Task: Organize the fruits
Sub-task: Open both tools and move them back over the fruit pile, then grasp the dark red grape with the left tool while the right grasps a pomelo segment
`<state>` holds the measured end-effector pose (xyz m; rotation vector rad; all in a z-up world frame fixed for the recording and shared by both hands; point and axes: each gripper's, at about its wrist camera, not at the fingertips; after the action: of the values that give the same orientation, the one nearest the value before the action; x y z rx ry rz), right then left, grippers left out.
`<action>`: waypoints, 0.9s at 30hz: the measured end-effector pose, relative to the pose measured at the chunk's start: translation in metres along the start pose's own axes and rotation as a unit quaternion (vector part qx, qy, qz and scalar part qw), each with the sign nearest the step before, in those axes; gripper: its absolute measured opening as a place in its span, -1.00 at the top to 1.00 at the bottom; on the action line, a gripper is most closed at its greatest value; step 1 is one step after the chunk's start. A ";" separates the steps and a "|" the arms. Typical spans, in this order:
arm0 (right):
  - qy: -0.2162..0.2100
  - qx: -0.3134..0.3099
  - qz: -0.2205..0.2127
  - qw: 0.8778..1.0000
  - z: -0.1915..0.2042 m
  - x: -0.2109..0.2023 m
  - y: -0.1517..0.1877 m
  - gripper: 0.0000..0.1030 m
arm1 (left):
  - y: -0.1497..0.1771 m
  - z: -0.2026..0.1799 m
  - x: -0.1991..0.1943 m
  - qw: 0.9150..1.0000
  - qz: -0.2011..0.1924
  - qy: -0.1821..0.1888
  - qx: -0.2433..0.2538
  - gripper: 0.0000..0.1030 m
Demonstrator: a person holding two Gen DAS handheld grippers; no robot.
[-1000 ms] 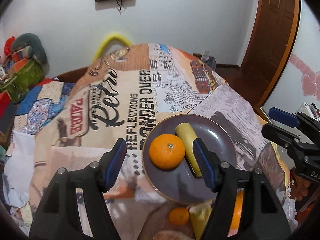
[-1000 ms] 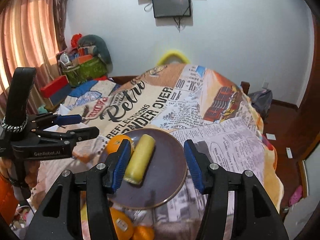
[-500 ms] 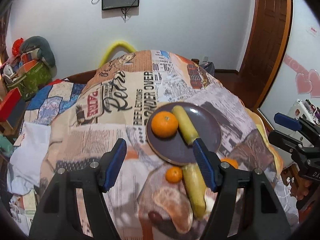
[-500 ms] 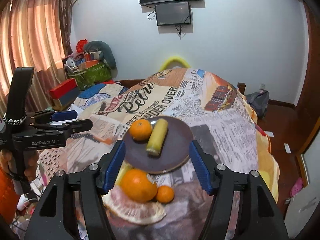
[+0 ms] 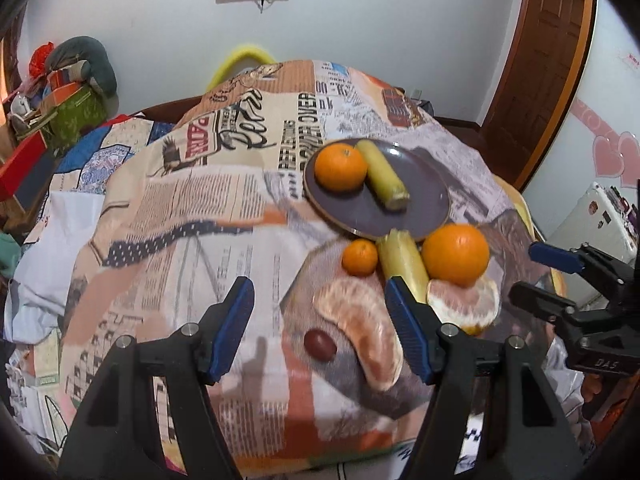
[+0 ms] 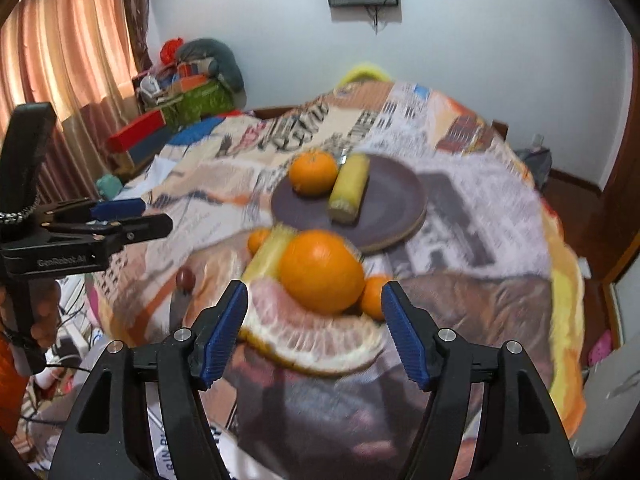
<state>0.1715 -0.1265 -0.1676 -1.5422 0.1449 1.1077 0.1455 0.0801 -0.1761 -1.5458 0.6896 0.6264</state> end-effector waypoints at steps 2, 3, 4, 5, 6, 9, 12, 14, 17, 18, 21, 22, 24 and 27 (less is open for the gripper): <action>0.001 0.000 0.012 1.000 0.002 0.006 0.007 -0.28 | 0.006 0.000 0.001 1.000 0.004 -0.001 0.002 -0.21; 0.002 -0.002 0.020 1.000 0.003 0.011 0.011 -0.28 | 0.010 0.001 0.001 1.000 0.008 0.001 0.002 -0.15; 0.003 -0.004 0.025 1.000 0.004 0.014 0.014 -0.28 | 0.014 0.001 0.003 1.000 0.013 0.005 0.001 -0.13; 0.003 -0.005 0.028 1.000 0.006 0.014 0.018 -0.29 | 0.016 0.001 0.005 1.000 0.017 0.007 -0.001 -0.08; 0.001 -0.004 0.032 0.999 0.006 0.017 0.020 -0.32 | 0.019 0.001 0.007 1.000 0.021 0.011 -0.004 -0.05; 0.003 -0.007 0.038 0.999 0.008 0.022 0.025 -0.57 | 0.028 0.003 0.013 0.999 0.032 0.017 -0.010 0.07; 0.008 -0.013 0.045 0.999 0.010 0.027 0.030 -0.58 | 0.035 0.003 0.019 0.999 0.042 0.020 -0.013 0.18; 0.007 -0.011 0.053 0.999 0.011 0.032 0.032 -0.60 | 0.039 0.004 0.022 0.998 0.047 0.023 -0.016 0.19; 0.014 -0.015 0.053 0.998 0.013 0.036 0.033 -0.73 | 0.043 0.003 0.026 0.998 0.053 0.025 -0.016 0.24; 0.016 -0.017 0.053 0.998 0.014 0.038 0.033 -0.77 | 0.044 0.003 0.027 0.998 0.055 0.024 -0.015 0.25; 0.027 -0.031 0.051 0.998 0.020 0.043 0.034 -0.87 | 0.044 0.004 0.031 0.998 0.057 0.025 -0.016 0.28; 0.033 -0.037 0.051 0.997 0.021 0.044 0.035 -0.87 | 0.043 0.004 0.033 0.998 0.058 0.026 -0.019 0.29; 0.050 -0.053 0.050 0.996 0.023 0.047 0.036 -0.87 | 0.043 0.005 0.036 0.998 0.060 0.030 -0.022 0.31; 0.059 -0.051 0.048 0.996 0.018 0.048 0.036 -0.77 | 0.042 0.005 0.038 0.997 0.061 0.030 -0.022 0.31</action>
<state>0.1653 -0.1007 -0.2247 -1.7073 0.2481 1.1143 0.1402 0.0801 -0.2328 -1.5775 0.8249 0.6912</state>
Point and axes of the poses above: each gripper's, at about its wrist camera, not at the fingertips, and x roughly the way its jaws point, z to its left, y to its underside, and after that the axes turned 1 degree about -z, right-handed
